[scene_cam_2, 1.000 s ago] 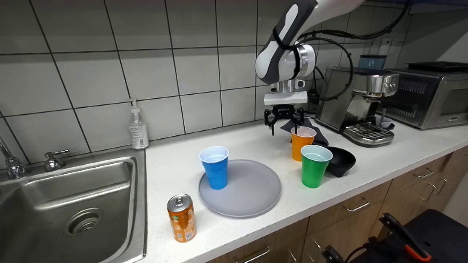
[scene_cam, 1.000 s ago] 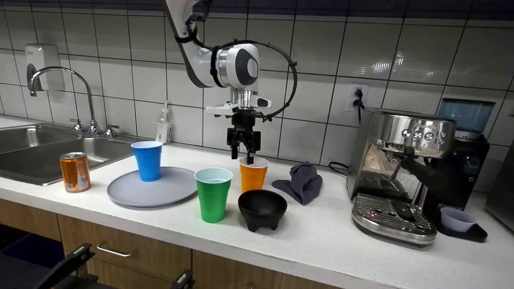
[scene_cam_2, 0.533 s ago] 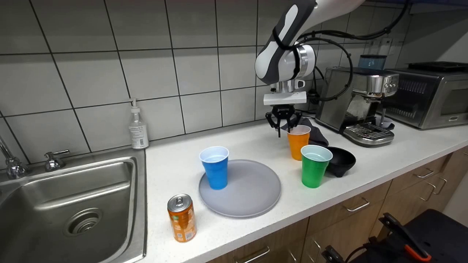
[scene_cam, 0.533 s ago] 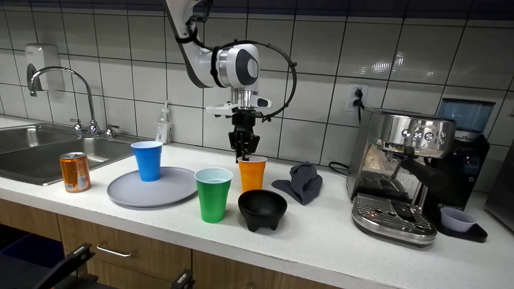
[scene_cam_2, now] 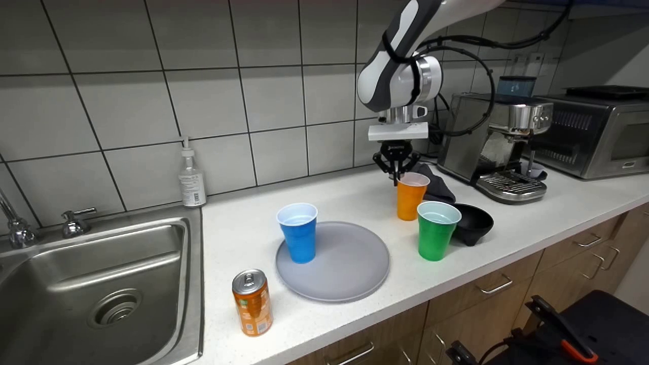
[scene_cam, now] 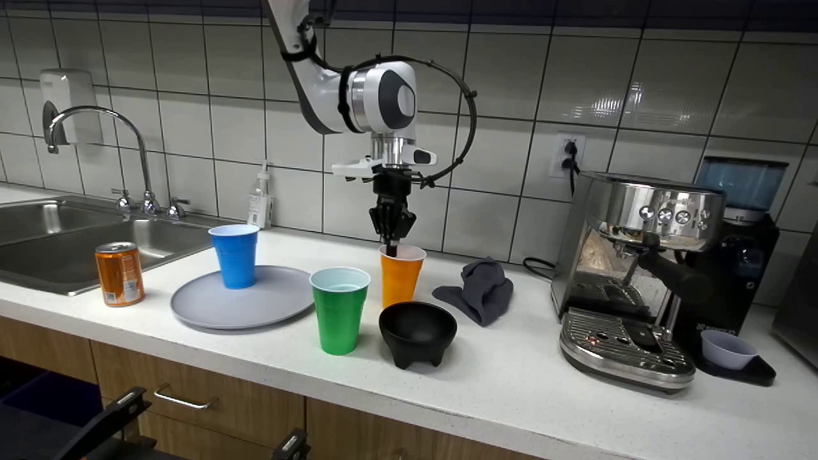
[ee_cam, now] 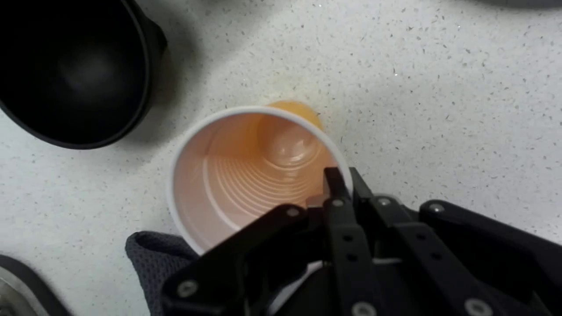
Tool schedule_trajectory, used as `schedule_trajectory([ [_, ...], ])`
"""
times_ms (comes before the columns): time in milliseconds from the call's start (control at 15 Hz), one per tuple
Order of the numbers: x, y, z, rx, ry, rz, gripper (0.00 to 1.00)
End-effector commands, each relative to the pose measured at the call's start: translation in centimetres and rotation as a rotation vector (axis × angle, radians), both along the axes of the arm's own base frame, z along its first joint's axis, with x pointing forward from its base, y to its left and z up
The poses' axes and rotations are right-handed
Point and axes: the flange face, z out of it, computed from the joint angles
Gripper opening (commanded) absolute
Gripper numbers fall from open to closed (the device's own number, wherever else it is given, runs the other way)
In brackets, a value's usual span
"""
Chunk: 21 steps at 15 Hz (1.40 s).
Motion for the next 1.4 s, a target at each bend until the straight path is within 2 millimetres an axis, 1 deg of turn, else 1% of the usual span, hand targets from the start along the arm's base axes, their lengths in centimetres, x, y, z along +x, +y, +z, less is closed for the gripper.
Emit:
schedule_trajectory([
  [0,-1.5,0.8,2.0,-0.004,-0.026,-0.016,0.01],
  [267,-2.7,2.7,3.5,-0.006,-0.037,0.018,0.01],
  [667,-4.9,7.1,5.5,0.0,-0.043,0.111,0.01],
  [933,-6.1,10.1,6.4,0.005,-0.043,0.183,0.01],
  [1333,-8.0,14.5,7.0,0.016,-0.031,0.288,0.01],
])
